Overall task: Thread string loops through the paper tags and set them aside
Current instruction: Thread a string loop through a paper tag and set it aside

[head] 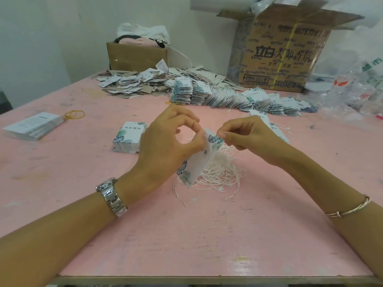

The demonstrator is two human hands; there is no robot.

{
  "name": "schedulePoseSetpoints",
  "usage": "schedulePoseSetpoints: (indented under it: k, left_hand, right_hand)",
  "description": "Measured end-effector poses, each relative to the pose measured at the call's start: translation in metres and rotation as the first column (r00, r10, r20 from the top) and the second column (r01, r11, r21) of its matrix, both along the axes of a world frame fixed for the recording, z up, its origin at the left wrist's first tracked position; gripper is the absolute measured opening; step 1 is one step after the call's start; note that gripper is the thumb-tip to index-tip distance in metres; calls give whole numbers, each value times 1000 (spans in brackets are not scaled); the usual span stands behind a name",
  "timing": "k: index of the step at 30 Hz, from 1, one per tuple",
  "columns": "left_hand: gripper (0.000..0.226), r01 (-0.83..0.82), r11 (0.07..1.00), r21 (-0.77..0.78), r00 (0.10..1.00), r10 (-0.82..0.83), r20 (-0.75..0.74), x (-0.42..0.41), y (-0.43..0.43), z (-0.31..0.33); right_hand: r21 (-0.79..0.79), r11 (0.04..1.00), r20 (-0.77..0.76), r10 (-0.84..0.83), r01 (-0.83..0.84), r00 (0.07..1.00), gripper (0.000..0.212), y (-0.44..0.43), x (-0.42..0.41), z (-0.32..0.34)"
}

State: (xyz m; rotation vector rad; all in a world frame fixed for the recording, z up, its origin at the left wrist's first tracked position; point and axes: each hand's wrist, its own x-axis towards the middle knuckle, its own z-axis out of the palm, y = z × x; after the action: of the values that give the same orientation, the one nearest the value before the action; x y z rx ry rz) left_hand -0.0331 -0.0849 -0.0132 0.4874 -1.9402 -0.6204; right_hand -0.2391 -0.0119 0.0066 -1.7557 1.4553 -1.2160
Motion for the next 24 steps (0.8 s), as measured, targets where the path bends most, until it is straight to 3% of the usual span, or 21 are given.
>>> schedulePoseSetpoints:
  k: [5, 11, 17, 24]
  left_hand:
    - [13, -24, 1000, -4, 1000, 24, -9, 1, -1, 2]
    - [5, 42, 988, 148, 998, -34, -57, 1, -3, -1]
    - [9, 117, 979, 169, 989, -98, -114, 1, -2, 0]
    - [15, 103, 981, 165, 990, -85, -114, 0, -3, 1]
  right_hand:
    - [43, 999, 36, 6, -7, 999, 10, 3, -23, 5]
    - [75, 995, 229, -75, 59, 971, 12, 0, -41, 4]
    - [91, 984, 346, -176, 153, 922, 7, -4, -52, 2]
    - [99, 975, 396, -223, 200, 891, 17, -5, -51, 1]
